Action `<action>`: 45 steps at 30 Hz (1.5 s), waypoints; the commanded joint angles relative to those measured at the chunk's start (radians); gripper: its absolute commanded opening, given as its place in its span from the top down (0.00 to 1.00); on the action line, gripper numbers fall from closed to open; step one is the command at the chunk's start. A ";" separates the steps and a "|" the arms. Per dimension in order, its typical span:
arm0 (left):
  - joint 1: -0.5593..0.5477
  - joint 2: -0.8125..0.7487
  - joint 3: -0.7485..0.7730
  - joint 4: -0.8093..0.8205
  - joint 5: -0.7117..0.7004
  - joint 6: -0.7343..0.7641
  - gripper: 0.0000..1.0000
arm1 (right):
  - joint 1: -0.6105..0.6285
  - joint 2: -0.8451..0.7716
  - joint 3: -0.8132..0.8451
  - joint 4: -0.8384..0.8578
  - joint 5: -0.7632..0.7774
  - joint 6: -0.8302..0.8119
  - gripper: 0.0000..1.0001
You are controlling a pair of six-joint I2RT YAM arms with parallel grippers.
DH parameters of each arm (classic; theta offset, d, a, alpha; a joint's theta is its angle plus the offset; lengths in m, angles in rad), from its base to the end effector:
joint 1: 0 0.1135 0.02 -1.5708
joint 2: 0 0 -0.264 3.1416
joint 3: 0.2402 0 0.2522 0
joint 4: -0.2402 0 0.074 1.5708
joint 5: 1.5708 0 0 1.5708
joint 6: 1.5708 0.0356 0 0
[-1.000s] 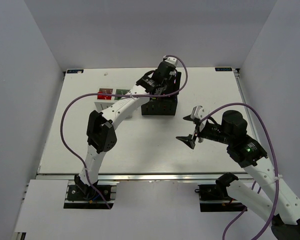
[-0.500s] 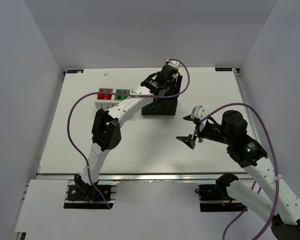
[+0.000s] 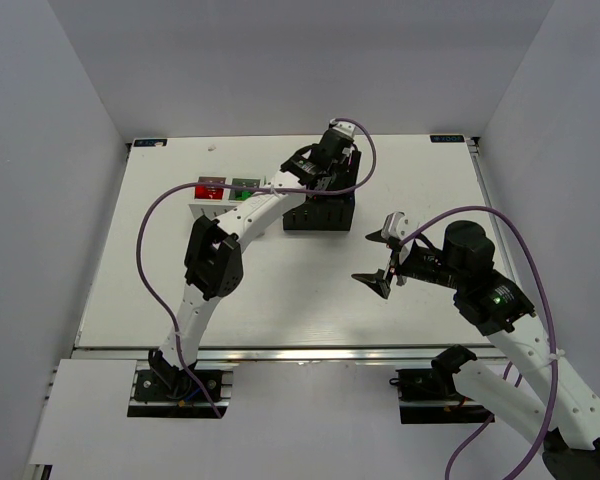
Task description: Sort the legos into containers by color
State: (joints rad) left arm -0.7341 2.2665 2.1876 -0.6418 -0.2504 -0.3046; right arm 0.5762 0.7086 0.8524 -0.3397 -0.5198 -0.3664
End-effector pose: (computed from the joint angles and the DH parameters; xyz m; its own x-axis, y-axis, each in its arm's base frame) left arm 0.3917 -0.3416 0.2851 -0.6206 0.1686 -0.7658 0.3404 0.9377 -0.0693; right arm 0.1214 0.1000 0.3594 0.1634 -0.2646 -0.9504 -0.8814 0.3937 -0.2611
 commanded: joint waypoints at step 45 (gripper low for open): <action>0.064 -1.099 -1.126 0.504 0.166 0.101 0.02 | -0.013 0.121 -0.069 0.189 0.372 0.118 0.11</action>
State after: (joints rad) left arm -0.6693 1.1805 1.0676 -0.1665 -0.1390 -0.2249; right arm 0.5713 0.8417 0.7864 -0.2333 -0.2569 -0.2756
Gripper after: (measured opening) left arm 0.982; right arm 0.895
